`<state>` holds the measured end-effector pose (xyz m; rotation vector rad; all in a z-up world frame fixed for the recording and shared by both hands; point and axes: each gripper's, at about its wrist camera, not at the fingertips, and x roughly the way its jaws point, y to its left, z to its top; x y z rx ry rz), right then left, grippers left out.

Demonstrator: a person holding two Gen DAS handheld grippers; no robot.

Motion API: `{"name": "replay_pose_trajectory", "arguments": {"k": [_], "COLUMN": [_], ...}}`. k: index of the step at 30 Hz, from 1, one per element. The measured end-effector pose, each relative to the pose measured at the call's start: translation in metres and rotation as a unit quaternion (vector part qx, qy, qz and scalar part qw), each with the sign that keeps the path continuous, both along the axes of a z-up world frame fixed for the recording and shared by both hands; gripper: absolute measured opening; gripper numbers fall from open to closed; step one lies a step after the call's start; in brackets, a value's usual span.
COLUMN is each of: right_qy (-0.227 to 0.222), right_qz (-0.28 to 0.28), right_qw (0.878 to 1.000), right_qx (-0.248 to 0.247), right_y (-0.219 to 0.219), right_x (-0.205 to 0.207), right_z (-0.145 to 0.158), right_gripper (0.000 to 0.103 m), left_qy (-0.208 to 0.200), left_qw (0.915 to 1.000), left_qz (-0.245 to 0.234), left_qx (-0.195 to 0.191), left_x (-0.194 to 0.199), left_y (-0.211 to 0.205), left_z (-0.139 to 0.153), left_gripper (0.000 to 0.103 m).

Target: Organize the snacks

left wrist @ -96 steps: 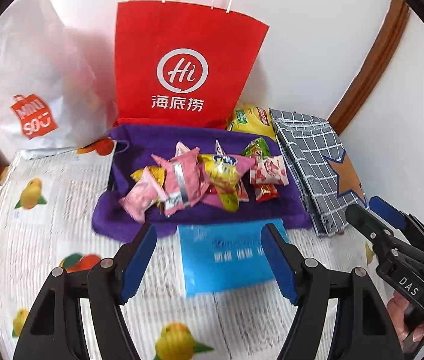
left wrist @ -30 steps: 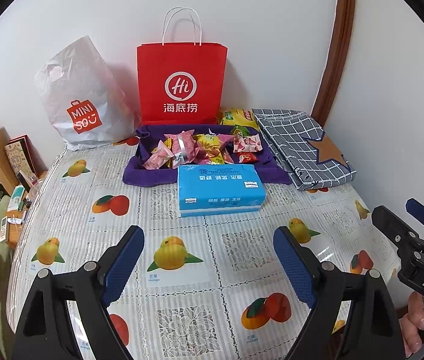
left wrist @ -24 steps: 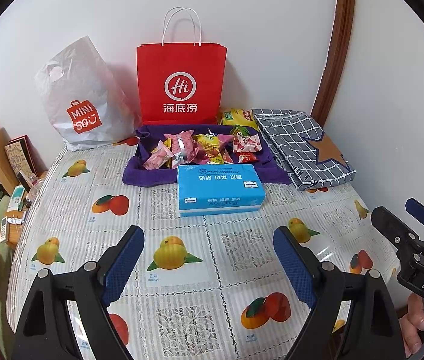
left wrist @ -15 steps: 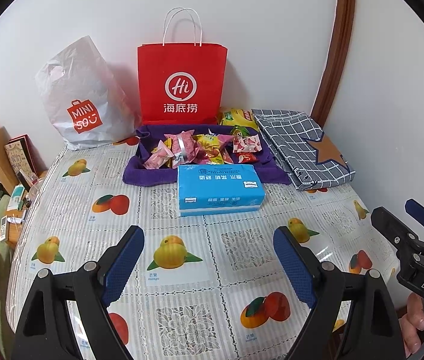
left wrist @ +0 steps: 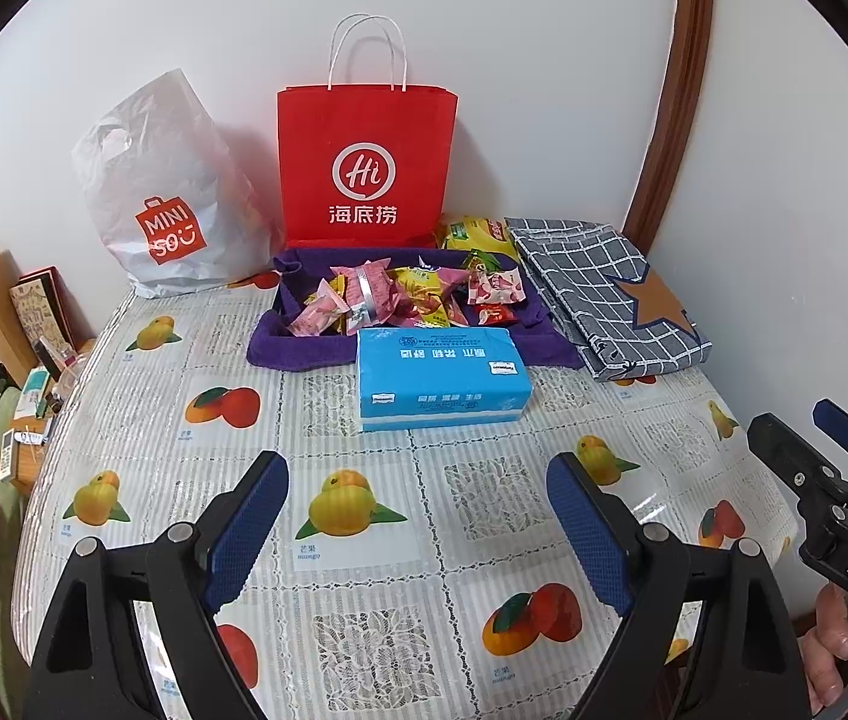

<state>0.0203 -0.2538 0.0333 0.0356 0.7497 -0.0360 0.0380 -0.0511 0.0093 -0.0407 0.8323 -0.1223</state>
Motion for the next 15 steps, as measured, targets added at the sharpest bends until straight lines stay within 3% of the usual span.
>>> {"name": "replay_pose_trajectory", "arguments": {"k": [15], "right_qy": [-0.005], "right_qz": [0.005], "right_qw": [1.000], "right_qx": [-0.002], "right_y": [0.0028], "right_x": [-0.0002], "right_z": [0.0035], "right_gripper": [0.100], "left_qy": [0.000], "left_qw": [1.0000], "left_qz": [0.004], "left_qx": [-0.001], "left_x": [-0.0005], "left_y": [0.0031], "left_z": [-0.0004], "left_gripper": [0.088]}}
